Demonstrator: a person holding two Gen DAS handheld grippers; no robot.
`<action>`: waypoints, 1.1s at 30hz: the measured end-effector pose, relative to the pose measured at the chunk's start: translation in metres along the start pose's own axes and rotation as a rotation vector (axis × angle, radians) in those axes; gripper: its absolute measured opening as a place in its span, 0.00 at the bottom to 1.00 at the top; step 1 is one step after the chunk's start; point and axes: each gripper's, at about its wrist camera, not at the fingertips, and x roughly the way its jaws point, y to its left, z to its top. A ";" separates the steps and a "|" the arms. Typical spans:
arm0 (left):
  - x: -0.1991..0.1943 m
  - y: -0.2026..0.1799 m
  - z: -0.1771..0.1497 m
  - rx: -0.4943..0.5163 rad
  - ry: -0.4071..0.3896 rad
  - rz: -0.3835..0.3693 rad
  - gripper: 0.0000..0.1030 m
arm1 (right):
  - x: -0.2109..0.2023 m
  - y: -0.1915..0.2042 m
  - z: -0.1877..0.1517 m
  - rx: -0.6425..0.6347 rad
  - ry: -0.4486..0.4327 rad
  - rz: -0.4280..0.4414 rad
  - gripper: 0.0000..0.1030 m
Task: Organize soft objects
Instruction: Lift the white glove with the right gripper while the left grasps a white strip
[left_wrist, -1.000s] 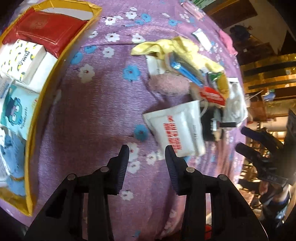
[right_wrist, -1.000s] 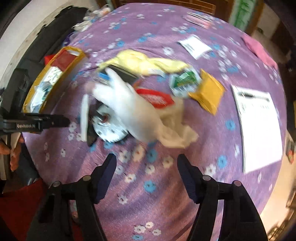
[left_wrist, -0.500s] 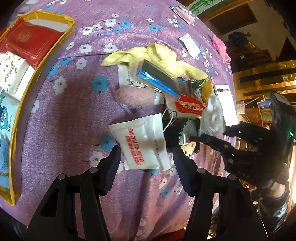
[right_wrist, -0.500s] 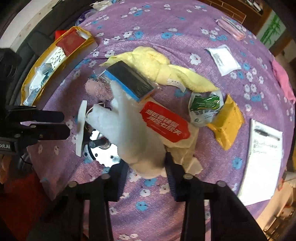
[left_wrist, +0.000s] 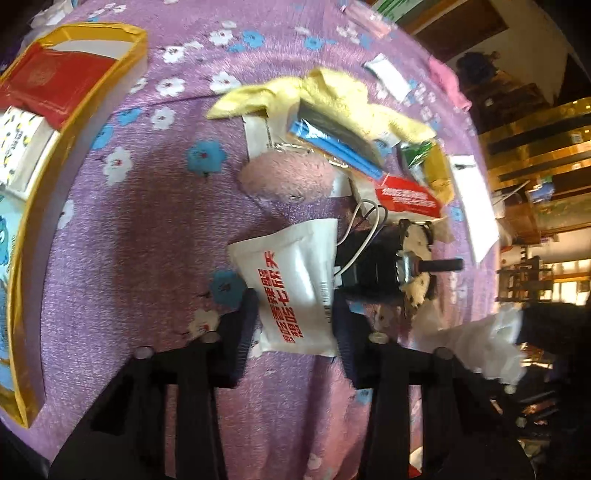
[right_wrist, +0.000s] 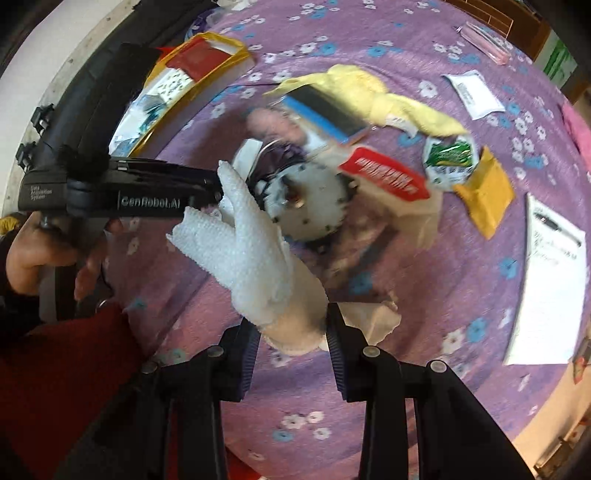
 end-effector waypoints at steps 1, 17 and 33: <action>-0.004 0.004 -0.002 -0.005 -0.010 -0.003 0.26 | 0.003 0.003 -0.003 0.000 0.001 0.003 0.33; -0.001 0.025 -0.006 -0.015 0.002 0.034 0.12 | 0.035 0.032 -0.005 -0.004 0.006 0.025 0.33; -0.067 0.045 -0.029 0.009 -0.080 0.000 0.09 | 0.032 0.058 0.015 -0.017 -0.019 0.021 0.33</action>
